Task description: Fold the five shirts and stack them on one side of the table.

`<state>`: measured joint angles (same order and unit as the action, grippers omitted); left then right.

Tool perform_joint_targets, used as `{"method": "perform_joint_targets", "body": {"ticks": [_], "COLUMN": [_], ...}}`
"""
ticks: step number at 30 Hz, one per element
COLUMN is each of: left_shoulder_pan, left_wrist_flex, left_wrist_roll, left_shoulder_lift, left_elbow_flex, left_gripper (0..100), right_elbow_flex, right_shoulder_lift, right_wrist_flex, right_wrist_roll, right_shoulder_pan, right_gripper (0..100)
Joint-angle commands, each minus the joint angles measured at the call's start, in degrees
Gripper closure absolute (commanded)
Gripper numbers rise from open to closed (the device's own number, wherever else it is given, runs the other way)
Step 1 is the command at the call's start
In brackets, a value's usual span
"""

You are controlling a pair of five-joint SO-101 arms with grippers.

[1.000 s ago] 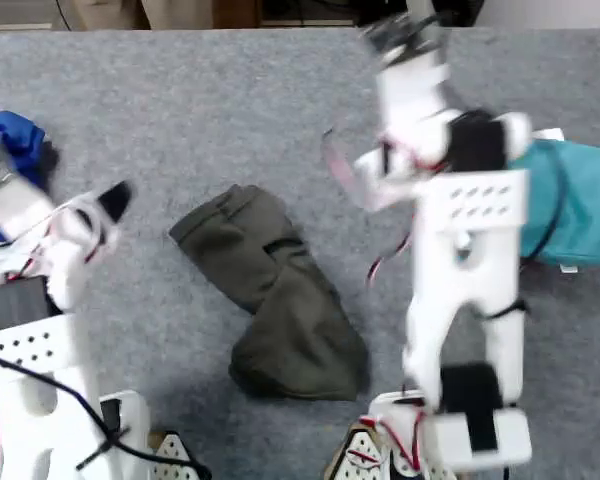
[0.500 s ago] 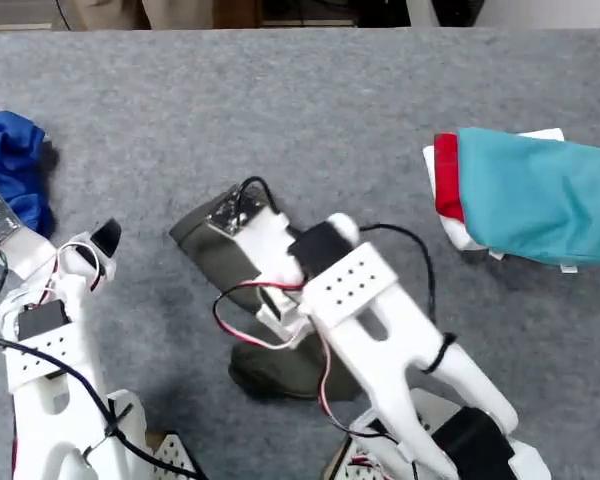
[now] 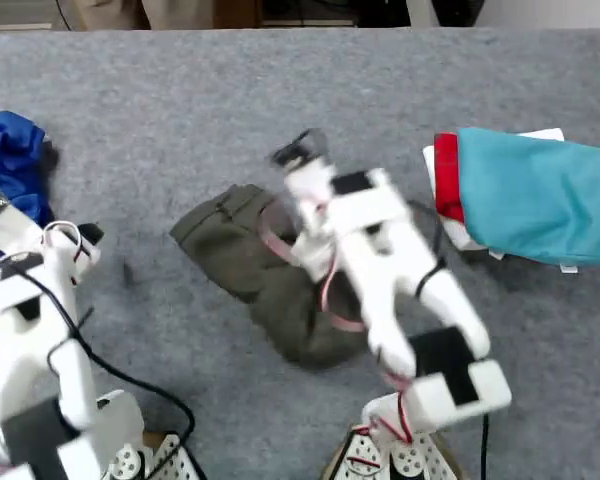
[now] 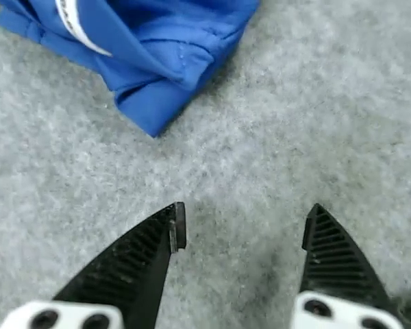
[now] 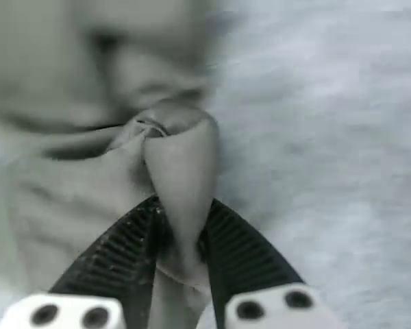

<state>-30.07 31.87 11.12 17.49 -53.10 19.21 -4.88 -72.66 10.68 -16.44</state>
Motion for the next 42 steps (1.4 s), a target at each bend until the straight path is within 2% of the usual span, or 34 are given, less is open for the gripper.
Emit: {"method": "perform_joint_targets", "body": {"ticks": [1, 5, 10, 11, 13, 16, 20, 24, 26, 30, 33, 37, 40, 42], "left_shoulder_pan": [-0.4, -0.3, -0.3, -0.3, -0.3, -0.3, -0.3, -0.3, -0.3, -0.3, -0.3, -0.3, -0.3, -0.3], "left_wrist_flex": [-0.6, -0.6, -0.6, -0.6, -0.6, -0.6, -0.6, -0.6, -0.6, -0.6, -0.6, -0.6, -0.6, -0.6], "left_wrist_roll": [0.3, 0.3, 0.3, 0.3, 0.3, 0.3, 0.3, 0.3, 0.3, 0.3, 0.2, 0.2, 0.2, 0.1], "left_shoulder_lift": [-3.1, -3.1, -3.1, -3.1, -3.1, -3.1, -3.1, -3.1, -3.1, -3.1, -3.1, -3.1, -3.1, -3.1], "left_elbow_flex": [5.2, 5.5, 5.5, 5.5, 5.5, 5.5, 5.5, 5.5, 5.5, 5.6, 5.6, 5.7, 5.7, 5.7], "left_gripper": [72, 72, 72, 72, 72, 72, 72, 72, 72, 72, 72, 72, 72, 72], "right_elbow_flex": [-14.5, -28.9, -43.7, -46.3, -50.7, -56.5, -64.4, -58.9, -52.0, -38.5, -31.5, -25.7, -26.1, -28.5], "right_shoulder_lift": [-5.6, -13.6, -20.2, -20.7, -21.0, -20.9, -20.9, -18.4, -17.3, -14.8, -14.1, -15.8, -17.7, -18.6], "right_wrist_flex": [1.1, 1.5, 0.8, -0.4, -4.4, -12.2, -29.9, -29.8, -29.7, -26.6, -21.4, -13.0, -8.9, -8.4], "right_wrist_roll": [6.4, 11.4, 12.1, 12.2, 13.9, 15.1, 15.2, 12.0, 10.5, 6.9, 7.0, 7.1, 7.1, 7.0], "right_shoulder_pan": [6.2, 6.6, 8.0, 8.3, 8.3, 8.0, 4.1, 0.0, -3.5, -8.9, -10.1, -9.8, -7.3, -5.5], "right_gripper": [99.3, 96.1, 65.8, 61.0, 57.6, 60.0, 68.0, 76.9, 76.4, 65.6, 56.9, 56.5, 63.4, 74.7]}}
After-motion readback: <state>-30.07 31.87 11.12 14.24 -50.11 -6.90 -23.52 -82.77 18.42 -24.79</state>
